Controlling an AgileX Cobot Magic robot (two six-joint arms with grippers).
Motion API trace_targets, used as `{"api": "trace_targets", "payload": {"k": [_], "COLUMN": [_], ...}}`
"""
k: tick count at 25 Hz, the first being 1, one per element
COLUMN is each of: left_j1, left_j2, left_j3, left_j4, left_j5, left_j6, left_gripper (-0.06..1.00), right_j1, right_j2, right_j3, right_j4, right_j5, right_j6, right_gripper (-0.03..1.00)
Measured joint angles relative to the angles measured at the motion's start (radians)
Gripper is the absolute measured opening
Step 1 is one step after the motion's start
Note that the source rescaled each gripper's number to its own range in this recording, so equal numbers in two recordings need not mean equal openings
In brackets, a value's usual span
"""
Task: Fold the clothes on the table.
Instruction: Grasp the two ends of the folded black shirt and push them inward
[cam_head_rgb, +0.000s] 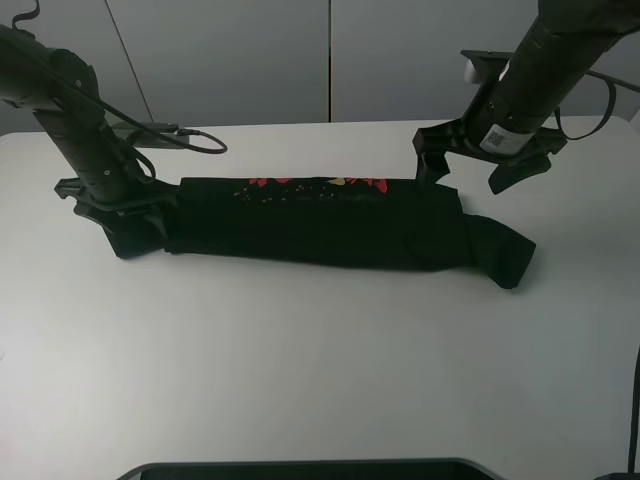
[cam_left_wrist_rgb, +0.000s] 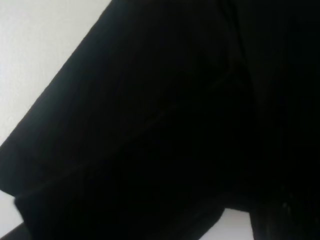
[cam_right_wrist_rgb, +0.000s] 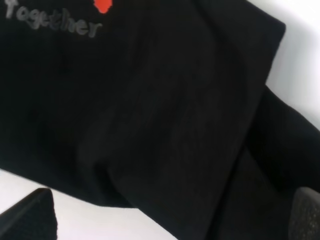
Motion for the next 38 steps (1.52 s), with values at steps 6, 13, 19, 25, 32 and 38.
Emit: {"api": "trace_targets", "payload": {"k": [6,13,19,25,32,38], "left_j1": [0.028,0.028,0.028,0.028,0.028,0.028], "left_j2": [0.0,0.005,-0.018,-0.075,-0.038,0.046], "left_j3": [0.0,0.0,-0.004,-0.059,-0.114,-0.17], "left_j4": [-0.018,-0.044,-0.044,-0.044,-0.044,-0.058], "left_j5": [-0.006,-0.013,0.011,0.043,0.058,0.091], "left_j6": [0.032,0.055,0.055,0.055,0.057,0.078], "left_gripper": [0.95,0.95,0.95,0.95,0.95,0.95], "right_j1": [0.0,0.0,0.0,0.0,0.0,0.0], "right_j2": [0.104,0.138,0.138,0.138,0.138,0.138], "right_j3": [-0.002,-0.002,-0.002,-0.002,-0.002,-0.002], "right_j4": [0.0,0.0,0.0,0.0,0.0,0.0], "right_j5": [-0.007,-0.007,-0.007,-0.007,-0.007,-0.007], "right_j6": [0.022,0.025,0.025,0.025,0.041,0.044], "right_gripper": [1.0,1.0,1.0,1.0,1.0,1.0]}}
